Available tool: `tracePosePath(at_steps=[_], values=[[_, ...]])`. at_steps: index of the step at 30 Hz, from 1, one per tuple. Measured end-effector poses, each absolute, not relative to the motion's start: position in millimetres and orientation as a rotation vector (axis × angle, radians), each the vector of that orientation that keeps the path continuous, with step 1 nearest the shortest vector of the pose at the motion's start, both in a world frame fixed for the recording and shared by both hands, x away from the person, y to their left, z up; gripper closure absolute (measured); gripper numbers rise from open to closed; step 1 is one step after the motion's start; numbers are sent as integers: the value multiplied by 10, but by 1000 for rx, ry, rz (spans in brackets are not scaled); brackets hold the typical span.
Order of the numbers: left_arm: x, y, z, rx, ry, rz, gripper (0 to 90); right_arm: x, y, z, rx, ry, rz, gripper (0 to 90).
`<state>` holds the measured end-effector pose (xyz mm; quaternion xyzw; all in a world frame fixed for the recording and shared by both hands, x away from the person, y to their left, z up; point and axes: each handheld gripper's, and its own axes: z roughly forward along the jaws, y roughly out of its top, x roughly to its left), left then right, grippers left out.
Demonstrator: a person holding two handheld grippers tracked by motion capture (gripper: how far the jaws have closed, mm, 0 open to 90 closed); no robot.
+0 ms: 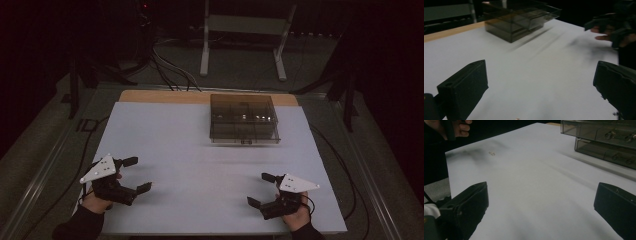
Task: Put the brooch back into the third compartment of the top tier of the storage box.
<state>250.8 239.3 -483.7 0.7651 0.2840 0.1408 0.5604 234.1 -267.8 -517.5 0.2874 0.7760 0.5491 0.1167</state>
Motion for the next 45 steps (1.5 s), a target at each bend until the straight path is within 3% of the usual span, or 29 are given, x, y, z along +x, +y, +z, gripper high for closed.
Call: tracePosePath(at_steps=[7, 22, 26, 34, 40, 45], values=[[2624, 2433, -4967, 1806, 761, 314, 24, 2340, -2684, -5173, 839, 2273, 1607, 0], [2693, 2365, -5186, 2036, 814, 267, 25, 2338, -2676, -5176, 832, 2279, 1601, 0], [2704, 2328, -5236, 2093, 832, 287, 61, 2336, -2681, -5173, 832, 2278, 1602, 0], [2719, 2294, -5295, 2178, 852, 298, 190, 2336, -2686, -5171, 836, 2277, 1602, 0], [2733, 2278, -5330, 2210, 848, 300, 388, 2335, -2683, -5171, 835, 2274, 1599, 0], [2750, 2259, -5353, 2213, 842, 300, 489, 2335, -2685, -5170, 835, 2271, 1601, 0]])
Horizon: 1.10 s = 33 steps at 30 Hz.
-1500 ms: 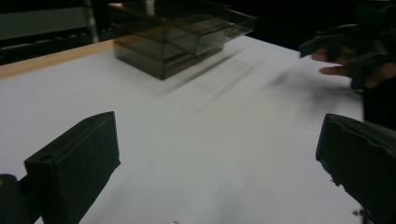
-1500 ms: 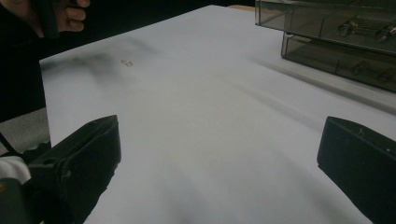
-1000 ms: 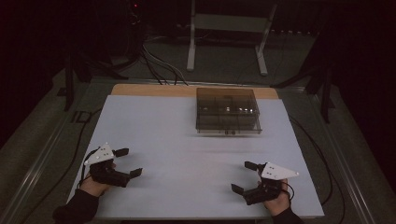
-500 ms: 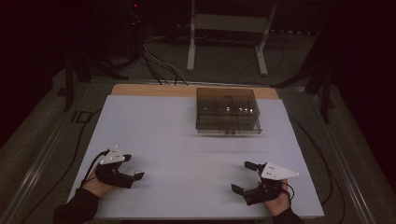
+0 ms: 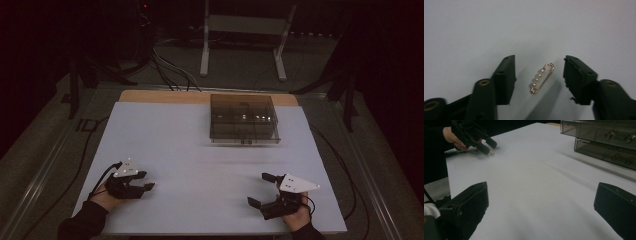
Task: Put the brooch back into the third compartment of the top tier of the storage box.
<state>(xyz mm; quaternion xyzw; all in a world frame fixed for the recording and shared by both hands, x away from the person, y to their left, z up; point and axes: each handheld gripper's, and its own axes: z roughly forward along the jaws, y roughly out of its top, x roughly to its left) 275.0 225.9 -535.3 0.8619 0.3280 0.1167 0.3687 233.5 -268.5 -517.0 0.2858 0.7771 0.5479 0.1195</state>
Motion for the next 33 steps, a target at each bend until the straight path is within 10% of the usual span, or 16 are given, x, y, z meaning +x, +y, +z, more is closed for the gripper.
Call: tracePosePath(at_steps=[15, 33], values=[[2778, 2239, -5369, 2262, 819, 299, 863, 2337, -2684, -5173, 836, 2274, 1596, 0], [2792, 2167, -5269, 2223, 872, 252, 876, 2338, -2690, -5175, 847, 2270, 1598, 0]])
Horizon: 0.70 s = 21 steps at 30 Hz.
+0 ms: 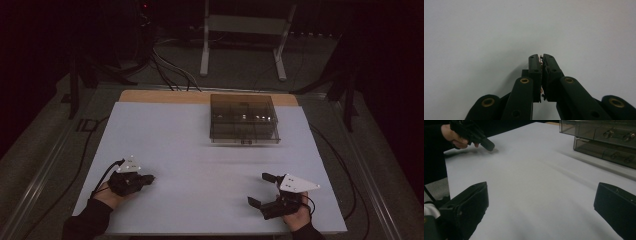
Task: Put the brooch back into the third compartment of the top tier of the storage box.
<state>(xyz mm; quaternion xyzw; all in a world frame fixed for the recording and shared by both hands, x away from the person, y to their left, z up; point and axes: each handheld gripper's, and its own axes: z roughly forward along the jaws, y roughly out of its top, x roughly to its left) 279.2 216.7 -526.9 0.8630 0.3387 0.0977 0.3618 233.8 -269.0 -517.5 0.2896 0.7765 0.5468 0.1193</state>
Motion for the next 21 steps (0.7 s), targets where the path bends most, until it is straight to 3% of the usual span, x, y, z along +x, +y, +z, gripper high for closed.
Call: tracePosePath(at_steps=[21], values=[[2857, 1860, -5082, 2264, 785, 219, 876, 2343, -2677, -5184, 854, 2271, 1603, 0]])
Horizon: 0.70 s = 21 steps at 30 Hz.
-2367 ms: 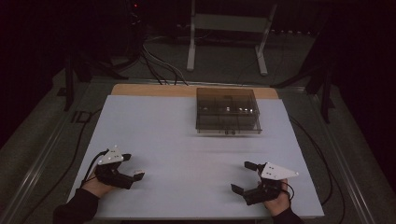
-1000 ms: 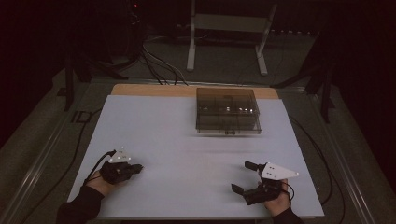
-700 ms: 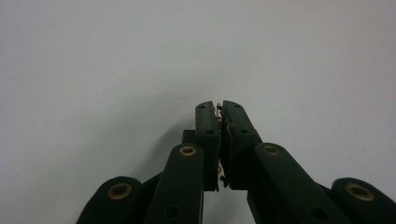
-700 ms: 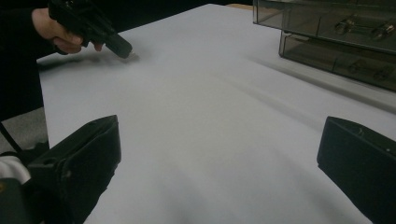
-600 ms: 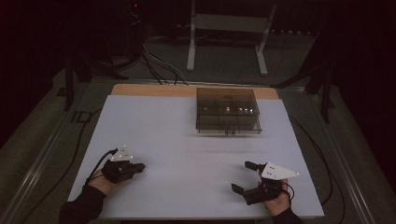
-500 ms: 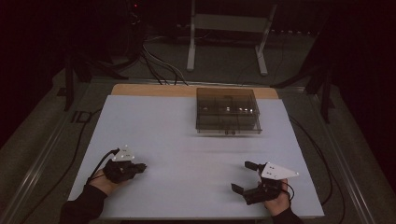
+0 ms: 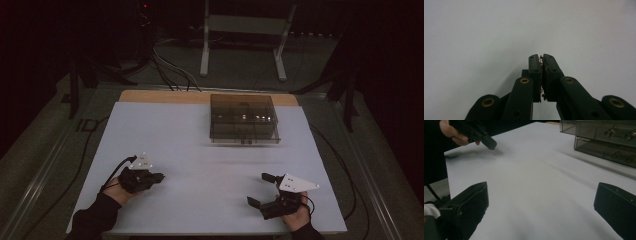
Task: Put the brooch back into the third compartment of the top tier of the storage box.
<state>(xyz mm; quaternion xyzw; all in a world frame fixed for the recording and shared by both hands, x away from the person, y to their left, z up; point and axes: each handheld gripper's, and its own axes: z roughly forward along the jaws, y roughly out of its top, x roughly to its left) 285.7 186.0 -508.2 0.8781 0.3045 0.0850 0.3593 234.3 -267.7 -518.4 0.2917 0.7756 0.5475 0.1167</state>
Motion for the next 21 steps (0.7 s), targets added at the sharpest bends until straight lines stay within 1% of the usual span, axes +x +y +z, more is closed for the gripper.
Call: tracePosePath(at_steps=[3, 8, 21], values=[[2871, 1836, -5052, 2274, 779, 228, 876, 2341, -2677, -5182, 852, 2270, 1606, 0], [2911, 1765, -5001, 2277, 773, 209, 876, 2343, -2681, -5185, 855, 2271, 1606, 0], [3010, 1520, -4884, 2291, 690, 197, 875, 2342, -2689, -5186, 855, 2268, 1605, 0]])
